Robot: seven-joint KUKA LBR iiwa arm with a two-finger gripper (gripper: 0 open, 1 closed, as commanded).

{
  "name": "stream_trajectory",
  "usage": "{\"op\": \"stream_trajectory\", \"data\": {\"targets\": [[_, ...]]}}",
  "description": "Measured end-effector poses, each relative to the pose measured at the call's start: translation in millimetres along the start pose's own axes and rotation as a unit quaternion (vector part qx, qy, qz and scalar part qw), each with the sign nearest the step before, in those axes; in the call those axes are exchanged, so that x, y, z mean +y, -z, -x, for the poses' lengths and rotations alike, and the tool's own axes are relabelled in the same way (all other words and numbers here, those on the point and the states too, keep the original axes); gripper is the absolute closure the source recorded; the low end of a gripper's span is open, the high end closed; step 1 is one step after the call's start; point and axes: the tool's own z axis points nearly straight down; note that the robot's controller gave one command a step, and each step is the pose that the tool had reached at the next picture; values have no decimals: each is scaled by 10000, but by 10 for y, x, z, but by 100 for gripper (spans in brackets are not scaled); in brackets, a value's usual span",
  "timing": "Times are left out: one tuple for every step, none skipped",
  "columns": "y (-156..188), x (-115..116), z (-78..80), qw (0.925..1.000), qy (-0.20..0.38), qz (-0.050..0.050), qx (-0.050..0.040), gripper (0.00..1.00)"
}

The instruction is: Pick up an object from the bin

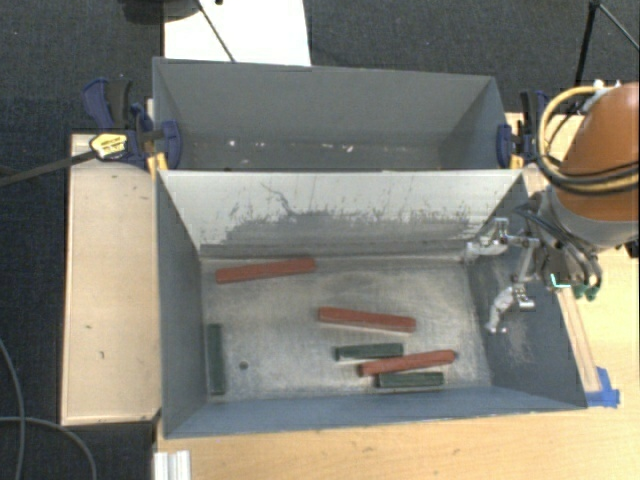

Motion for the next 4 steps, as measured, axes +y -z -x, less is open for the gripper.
{"op": "stream_trajectory", "data": {"targets": [[42,3,15,10000,15,-8,-42,0],[-487,15,-32,10000,-7,-13,-71,0],[-773,119,-85,9998,-209,1,-8,0],[-1156,117,127,9997,233,-14,-83,0]]}}
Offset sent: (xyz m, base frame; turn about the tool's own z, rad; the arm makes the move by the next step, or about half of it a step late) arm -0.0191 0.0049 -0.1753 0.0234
